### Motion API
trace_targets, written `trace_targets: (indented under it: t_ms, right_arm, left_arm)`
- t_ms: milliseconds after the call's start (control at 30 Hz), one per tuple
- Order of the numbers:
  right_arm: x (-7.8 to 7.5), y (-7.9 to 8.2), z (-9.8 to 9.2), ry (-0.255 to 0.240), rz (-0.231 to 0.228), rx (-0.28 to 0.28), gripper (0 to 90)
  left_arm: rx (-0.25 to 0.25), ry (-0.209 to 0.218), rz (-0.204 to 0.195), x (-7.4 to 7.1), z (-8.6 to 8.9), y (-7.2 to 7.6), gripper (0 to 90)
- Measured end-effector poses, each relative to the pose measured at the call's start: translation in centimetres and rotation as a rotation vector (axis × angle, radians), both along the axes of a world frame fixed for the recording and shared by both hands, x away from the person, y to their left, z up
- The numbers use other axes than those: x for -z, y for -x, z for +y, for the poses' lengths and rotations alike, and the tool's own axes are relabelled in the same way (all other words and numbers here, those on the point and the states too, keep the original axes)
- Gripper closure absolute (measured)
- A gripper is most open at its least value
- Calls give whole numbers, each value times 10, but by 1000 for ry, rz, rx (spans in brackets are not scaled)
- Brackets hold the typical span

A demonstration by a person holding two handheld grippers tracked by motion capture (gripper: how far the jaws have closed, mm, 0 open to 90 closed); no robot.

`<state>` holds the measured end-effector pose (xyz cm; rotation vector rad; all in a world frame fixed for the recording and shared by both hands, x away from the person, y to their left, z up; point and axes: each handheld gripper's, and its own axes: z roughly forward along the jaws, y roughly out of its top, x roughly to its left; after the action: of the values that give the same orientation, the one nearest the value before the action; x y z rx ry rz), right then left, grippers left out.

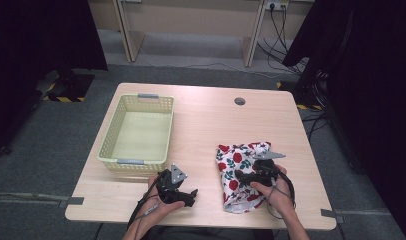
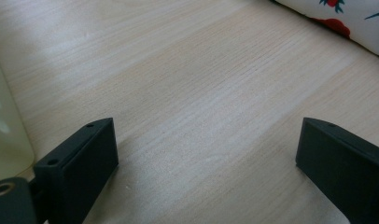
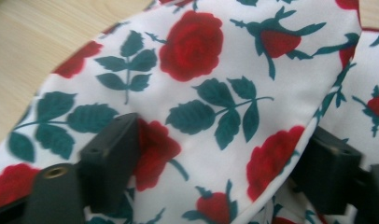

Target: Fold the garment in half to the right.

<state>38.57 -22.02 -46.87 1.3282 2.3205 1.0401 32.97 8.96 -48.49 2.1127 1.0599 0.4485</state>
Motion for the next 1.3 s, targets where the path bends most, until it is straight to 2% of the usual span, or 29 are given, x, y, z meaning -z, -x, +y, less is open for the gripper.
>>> trace_targets:
  t_ms: [67, 100, 167, 267, 367, 467, 633, 833, 900, 967, 1100, 1167, 1267, 1300]
  right_arm:
    - [-3, 0, -9, -41, -5, -12, 345]
    - [-5, 0, -13, -45, -9, -22, 409]
    - [-6, 1, -19, -39, -31, -50, 554]
    - [-7, 5, -21, -22, -56, -91, 719]
    - [-12, 8, -19, 4, -100, -114, 818]
    - [-21, 11, -22, -22, -134, -123, 852]
    - [-42, 14, -33, -78, -208, -96, 868]
    - [-63, 21, -50, -110, -259, -62, 869]
    - [-63, 22, -57, -111, -254, -52, 868]
    - [-58, 21, -62, -98, -235, -32, 865]
    - [-29, 12, -70, -2, -161, 13, 863]
    - [-14, 7, -73, 12, -108, 25, 860]
    - [-2, 5, -74, 34, -72, 27, 841]
    - [-1, 5, -73, 40, -75, 29, 837]
  left_arm:
    - [0, 0, 0, 0, 0, 0, 47]
    - [0, 0, 0, 0, 0, 0, 46]
    - [0, 0, 0, 0, 0, 0, 46]
    - [0, 0, 0, 0, 0, 0, 46]
    - [0, 0, 0, 0, 0, 0, 46]
    - [0, 0, 0, 0, 0, 0, 46]
    - [0, 0, 0, 0, 0, 0, 46]
    - [0, 0, 0, 0, 0, 0, 46]
    - [0, 0, 0, 0, 0, 0, 46]
    - [0, 0, 0, 0, 0, 0, 46]
    - [0, 0, 0, 0, 0, 0, 46]
    - [0, 0, 0, 0, 0, 0, 46]
    - [0, 0, 0, 0, 0, 0, 46]
    - [0, 0, 0, 0, 0, 0, 46]
